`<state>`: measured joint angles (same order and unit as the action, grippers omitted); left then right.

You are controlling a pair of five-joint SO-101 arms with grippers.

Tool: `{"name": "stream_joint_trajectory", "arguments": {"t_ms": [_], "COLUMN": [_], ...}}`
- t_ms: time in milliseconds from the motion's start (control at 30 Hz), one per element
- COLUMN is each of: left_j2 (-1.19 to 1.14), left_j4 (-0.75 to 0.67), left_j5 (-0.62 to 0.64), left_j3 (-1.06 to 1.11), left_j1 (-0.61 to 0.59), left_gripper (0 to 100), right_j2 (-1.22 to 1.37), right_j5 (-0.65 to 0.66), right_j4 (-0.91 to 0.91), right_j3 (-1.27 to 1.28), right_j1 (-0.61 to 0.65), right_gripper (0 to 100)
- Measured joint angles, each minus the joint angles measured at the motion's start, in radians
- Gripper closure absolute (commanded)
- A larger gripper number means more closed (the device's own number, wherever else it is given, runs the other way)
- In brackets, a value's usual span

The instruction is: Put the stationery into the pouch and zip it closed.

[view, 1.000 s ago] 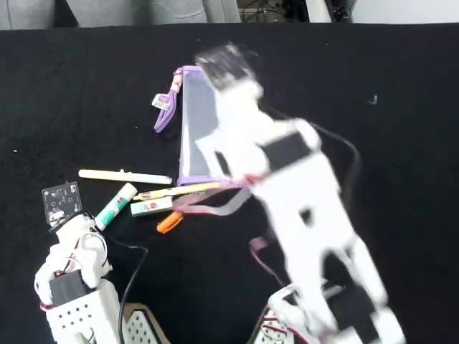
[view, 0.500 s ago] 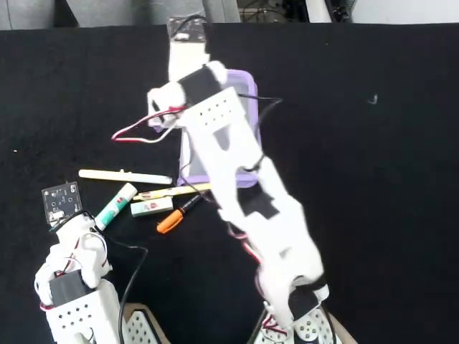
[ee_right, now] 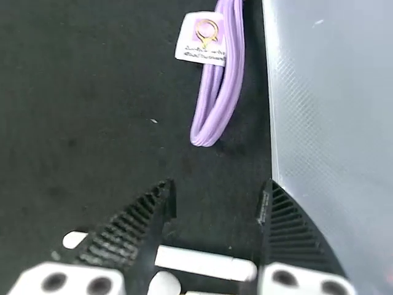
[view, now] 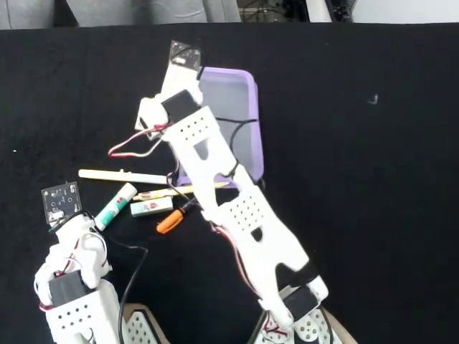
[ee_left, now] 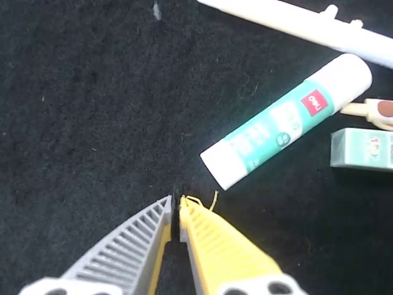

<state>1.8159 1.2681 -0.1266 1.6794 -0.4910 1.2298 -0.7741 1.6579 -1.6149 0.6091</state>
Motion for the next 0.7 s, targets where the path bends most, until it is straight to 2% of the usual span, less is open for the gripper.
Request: {"name": "stream_joint_trajectory", "arguments": {"t_ms": [700], "left_j2": [0.0], "left_j4": [0.0], "left_j5": [0.0], "left_j3": [0.0], "left_j1": [0.0], "left_gripper": [97], "right_j2": [0.157], "right_j5": [-0.005], "right_j4": [-0.204], "right_j3": [-0.006], "right_j1": [-0.02], "right_gripper": [77.6]}}
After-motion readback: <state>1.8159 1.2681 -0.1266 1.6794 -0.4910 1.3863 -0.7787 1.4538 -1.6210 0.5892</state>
